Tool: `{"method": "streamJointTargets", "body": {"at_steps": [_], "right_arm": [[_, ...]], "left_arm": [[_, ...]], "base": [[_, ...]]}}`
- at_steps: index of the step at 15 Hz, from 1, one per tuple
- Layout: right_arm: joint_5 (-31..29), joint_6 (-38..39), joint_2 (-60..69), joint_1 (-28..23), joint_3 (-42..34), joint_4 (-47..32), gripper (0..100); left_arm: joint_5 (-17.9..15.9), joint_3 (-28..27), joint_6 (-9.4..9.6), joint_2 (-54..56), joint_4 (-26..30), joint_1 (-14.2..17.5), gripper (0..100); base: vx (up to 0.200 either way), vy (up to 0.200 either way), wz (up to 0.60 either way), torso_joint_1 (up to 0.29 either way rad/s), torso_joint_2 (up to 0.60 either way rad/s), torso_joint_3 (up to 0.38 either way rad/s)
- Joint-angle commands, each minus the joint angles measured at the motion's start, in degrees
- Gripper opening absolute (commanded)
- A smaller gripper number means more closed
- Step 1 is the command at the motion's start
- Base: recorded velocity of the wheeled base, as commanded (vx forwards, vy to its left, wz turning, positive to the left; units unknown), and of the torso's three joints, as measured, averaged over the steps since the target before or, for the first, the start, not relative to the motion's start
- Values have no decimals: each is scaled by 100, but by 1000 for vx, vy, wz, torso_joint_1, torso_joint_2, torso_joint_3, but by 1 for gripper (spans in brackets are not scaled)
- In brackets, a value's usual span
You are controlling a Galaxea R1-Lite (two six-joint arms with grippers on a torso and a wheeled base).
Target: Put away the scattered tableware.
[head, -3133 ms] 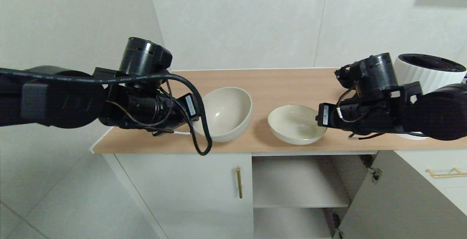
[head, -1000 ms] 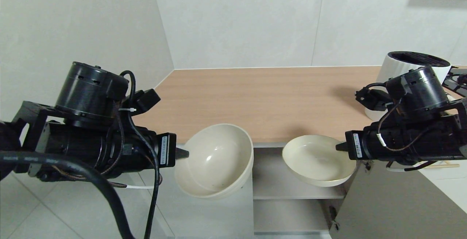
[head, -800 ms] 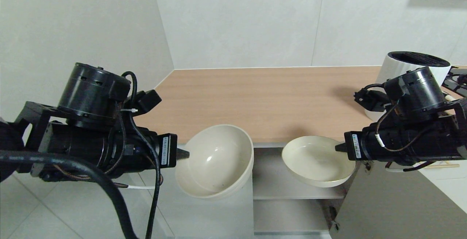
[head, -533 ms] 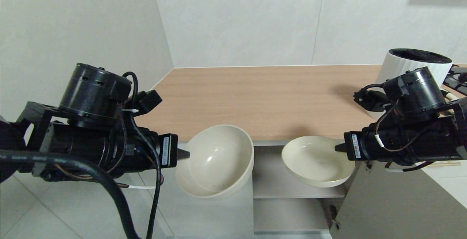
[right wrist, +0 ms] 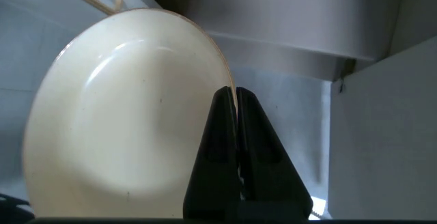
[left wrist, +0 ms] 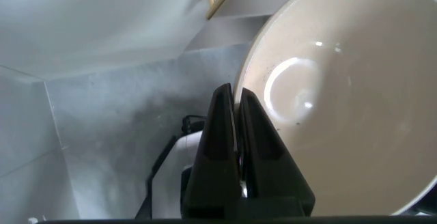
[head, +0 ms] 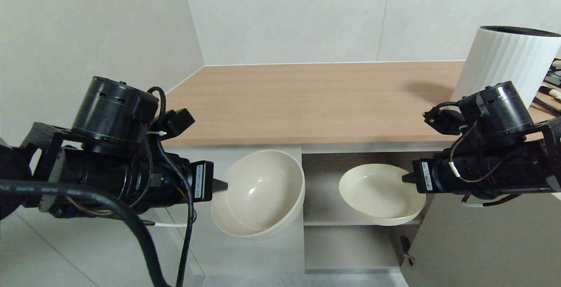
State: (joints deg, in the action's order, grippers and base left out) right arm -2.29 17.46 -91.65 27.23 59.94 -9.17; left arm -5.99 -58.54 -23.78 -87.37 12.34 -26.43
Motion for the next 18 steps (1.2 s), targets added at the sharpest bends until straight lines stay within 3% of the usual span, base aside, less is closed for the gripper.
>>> {"method": "streamJointTargets", "body": {"at_steps": [1,9,13,18], "right_arm": [[1,-5,-46,1,0,3,0],[1,3,-81,1,0,3,0],[1,3,-99,1,0,3,0],[-8,-120,-609,10,9,231,0]], "left_arm": [[1,0,-3,-8,-3,-3,0],[1,9,-3,-96,-3,-11,0],[1,18,-3,-96,-3,-20,0],[18,71,-3,-228,-3,-249,0]], "base": [[0,0,0,-159,456,286],[0,0,0,-121,434,309],[0,0,0,-24,93,54],[0,0,0,0,0,0]]}}
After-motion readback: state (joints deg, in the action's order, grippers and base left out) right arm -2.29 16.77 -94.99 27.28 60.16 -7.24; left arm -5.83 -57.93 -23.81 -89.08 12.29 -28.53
